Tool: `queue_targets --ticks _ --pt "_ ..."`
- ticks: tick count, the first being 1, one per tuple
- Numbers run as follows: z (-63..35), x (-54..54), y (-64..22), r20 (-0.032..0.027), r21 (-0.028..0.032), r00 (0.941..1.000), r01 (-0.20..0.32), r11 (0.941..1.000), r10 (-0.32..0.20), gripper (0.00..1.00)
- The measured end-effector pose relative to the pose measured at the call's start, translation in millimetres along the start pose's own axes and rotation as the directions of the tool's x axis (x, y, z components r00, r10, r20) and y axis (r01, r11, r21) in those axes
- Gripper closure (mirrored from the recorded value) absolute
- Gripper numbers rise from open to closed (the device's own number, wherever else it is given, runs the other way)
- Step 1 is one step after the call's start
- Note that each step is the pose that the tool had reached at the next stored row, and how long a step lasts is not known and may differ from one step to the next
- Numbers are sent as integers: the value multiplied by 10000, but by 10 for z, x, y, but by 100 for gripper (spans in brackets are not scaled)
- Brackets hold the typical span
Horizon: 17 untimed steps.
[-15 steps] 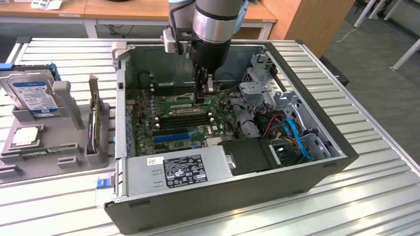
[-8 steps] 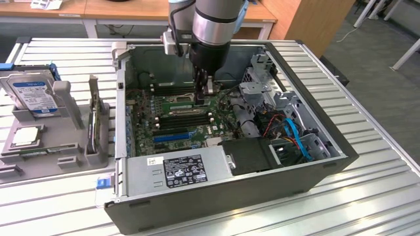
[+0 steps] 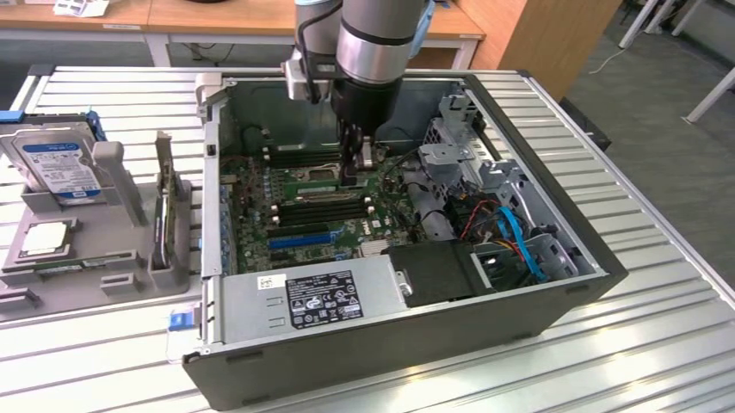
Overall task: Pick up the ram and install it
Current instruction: 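Press down the ram until it locks into place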
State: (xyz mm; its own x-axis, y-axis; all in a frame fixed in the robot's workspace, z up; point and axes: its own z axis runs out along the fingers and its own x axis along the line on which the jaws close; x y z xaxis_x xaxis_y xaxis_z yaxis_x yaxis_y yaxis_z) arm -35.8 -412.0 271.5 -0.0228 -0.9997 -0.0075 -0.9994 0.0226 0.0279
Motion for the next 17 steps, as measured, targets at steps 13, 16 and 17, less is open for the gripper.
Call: queue_targets --ticks 13,16,17 --pt "33 0 10 1 0 10000 2 10000 -2 88" --pt "33 0 10 0 1 10000 3 10000 -3 88" --pt "33 0 11 0 0 10000 2 10000 -2 88"
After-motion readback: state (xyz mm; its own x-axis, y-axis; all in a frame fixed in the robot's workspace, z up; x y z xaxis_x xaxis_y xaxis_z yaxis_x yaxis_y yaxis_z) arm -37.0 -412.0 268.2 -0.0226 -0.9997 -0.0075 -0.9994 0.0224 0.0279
